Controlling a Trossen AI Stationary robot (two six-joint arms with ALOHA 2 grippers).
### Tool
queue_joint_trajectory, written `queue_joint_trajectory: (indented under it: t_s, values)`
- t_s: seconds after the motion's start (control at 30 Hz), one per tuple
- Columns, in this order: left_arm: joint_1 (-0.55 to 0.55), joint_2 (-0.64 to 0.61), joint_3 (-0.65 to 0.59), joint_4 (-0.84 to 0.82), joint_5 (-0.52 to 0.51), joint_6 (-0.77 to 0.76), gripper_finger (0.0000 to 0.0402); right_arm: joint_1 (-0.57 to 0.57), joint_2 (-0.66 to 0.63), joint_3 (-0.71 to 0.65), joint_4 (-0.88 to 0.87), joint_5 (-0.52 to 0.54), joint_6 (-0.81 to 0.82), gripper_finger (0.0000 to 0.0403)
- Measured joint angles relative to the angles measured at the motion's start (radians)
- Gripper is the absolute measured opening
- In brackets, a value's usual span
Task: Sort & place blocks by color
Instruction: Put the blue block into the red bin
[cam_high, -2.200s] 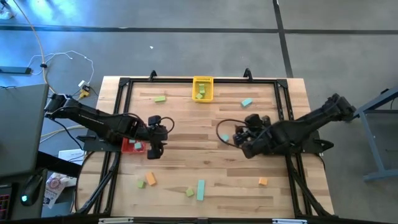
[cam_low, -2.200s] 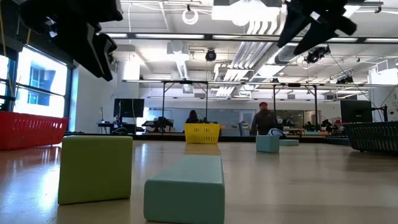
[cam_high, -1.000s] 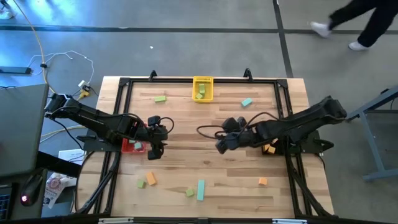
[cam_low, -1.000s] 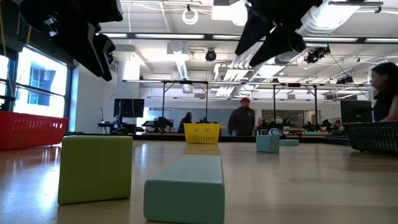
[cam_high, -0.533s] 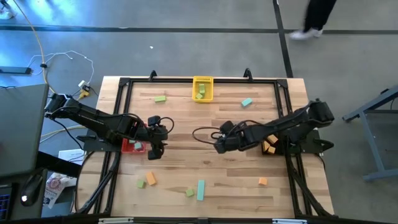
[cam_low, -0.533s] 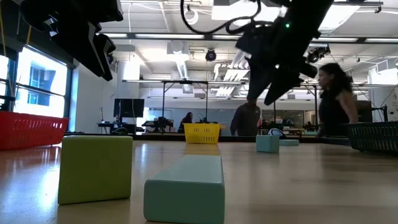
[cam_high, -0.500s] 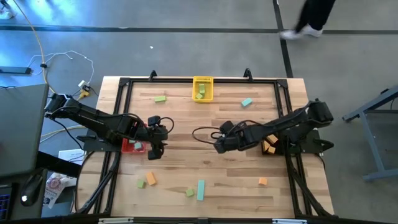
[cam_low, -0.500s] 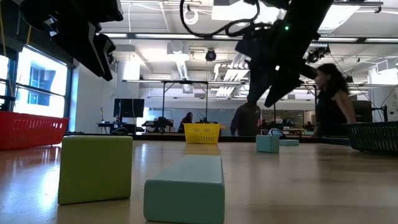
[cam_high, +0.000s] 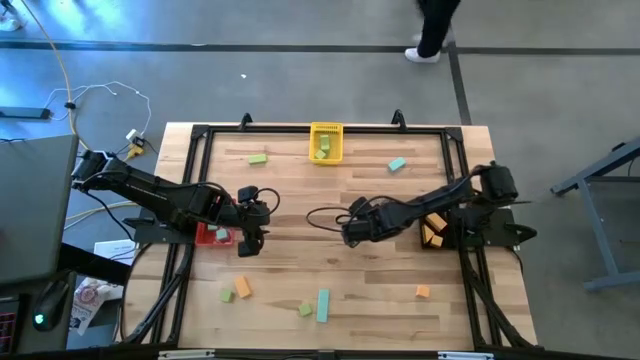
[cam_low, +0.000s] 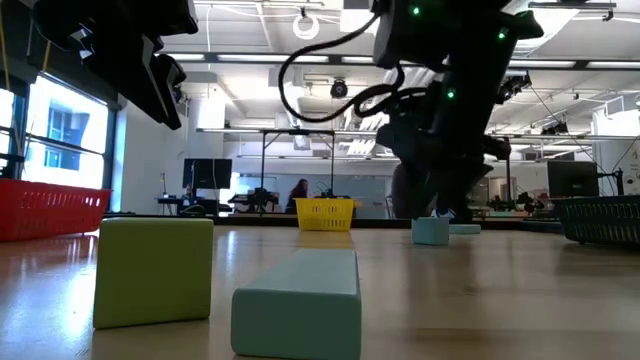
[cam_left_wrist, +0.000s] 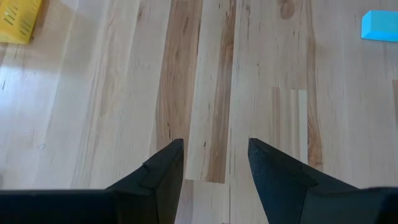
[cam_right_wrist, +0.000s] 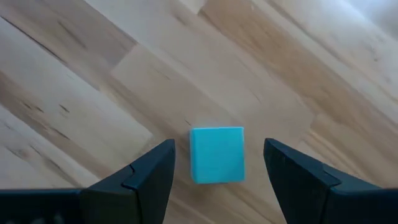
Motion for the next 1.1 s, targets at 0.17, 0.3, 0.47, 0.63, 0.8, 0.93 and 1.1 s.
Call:
queue_joint_trajectory:
  t_s: [0.17, 0.3, 0.47, 0.63, 0.8, 0.93, 1.1]
  values:
    - [0.000, 0.000, 0.000, 0.000, 0.000, 0.000, 0.0165, -0.010, 0.029, 0.000, 0.001, -0.040, 0.000, 0.0229]
    - [0.000, 0.000, 0.000, 0.000, 0.000, 0.000, 0.0165, -0.012, 0.051, 0.000, 0.005, -0.058, 0.000, 0.0204]
    - [0.000, 0.000, 0.000, 0.002, 0.000, 0.000, 0.0165, -0.012, 0.062, 0.000, 0.013, -0.060, 0.000, 0.0139]
    - [0.000, 0.000, 0.000, 0.002, 0.000, 0.000, 0.0165, -0.012, 0.061, 0.000, 0.018, -0.058, -0.004, 0.0107]
    - [0.000, 0.000, 0.000, 0.002, 0.000, 0.004, 0.0165, -0.012, 0.058, 0.000, 0.021, -0.061, -0.008, 0.0107]
    - [0.000, 0.000, 0.000, 0.008, 0.000, 0.035, 0.0165, -0.012, 0.037, 0.000, 0.041, -0.060, -0.011, 0.0107]
    - [0.000, 0.000, 0.000, 0.057, -0.036, 0.096, 0.0165, -0.009, -0.003, 0.000, 0.107, -0.039, -0.049, 0.0107]
